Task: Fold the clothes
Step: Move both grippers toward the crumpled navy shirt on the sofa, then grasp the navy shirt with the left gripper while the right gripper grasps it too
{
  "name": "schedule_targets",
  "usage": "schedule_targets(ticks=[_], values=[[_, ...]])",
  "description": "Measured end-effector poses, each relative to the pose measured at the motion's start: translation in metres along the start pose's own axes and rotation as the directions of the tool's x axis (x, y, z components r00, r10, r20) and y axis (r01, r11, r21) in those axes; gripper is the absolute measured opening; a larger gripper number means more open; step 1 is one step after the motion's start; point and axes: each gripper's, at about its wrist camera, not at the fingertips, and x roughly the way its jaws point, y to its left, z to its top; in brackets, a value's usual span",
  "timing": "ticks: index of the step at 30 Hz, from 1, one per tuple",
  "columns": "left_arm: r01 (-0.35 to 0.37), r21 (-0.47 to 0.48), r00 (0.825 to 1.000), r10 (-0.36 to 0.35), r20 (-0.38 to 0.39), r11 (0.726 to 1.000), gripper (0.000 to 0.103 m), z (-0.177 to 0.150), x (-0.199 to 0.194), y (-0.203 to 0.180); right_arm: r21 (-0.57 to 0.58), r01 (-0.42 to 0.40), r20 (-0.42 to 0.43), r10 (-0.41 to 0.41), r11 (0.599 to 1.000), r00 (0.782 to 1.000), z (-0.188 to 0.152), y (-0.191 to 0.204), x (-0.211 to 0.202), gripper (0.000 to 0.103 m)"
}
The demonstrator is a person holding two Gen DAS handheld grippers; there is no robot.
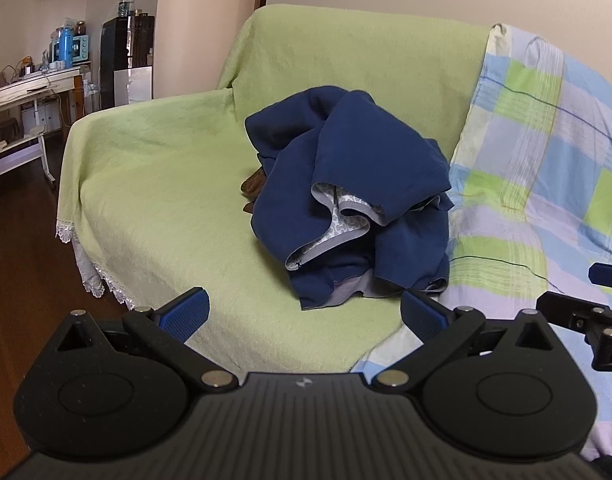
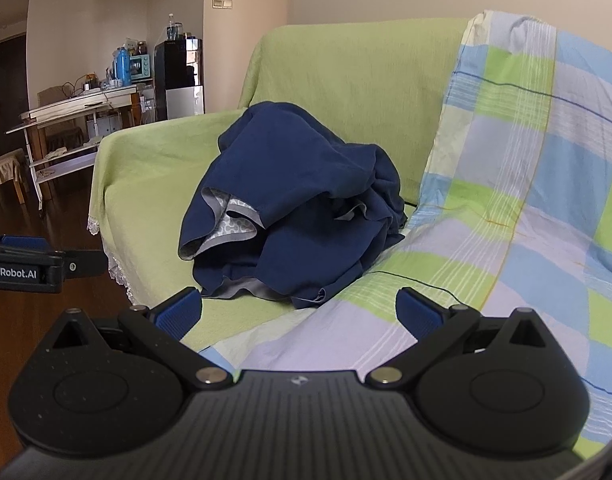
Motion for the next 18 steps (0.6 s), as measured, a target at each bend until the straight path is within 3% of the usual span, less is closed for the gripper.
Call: schedule_targets(ticks=[8,14,18], values=[[-0.010,0.039,1.000,0.010,-0.004,0.999,0.103,0.007,0.037,-0.004,0.004,0.000,-0.037,0.000,1.000,0.999,0.002,-0.010,0.038,0.102],[-0.037,0.147,0.993,0.020,0.114,0.988,0.103,0.020,0.068,-0.010,0.005,-0.001,-0.039,0.002,1.000,0.999,0.008,-0.018,0.065,0.102],[-0.030,0.175,0.995,0.013,0.094,0.984,0.103,0.040,0.098,-0.015,-0.001,0.010,-0.020,-0.010,1.000,1.000,0.024,-0.031,0.091,0.102]])
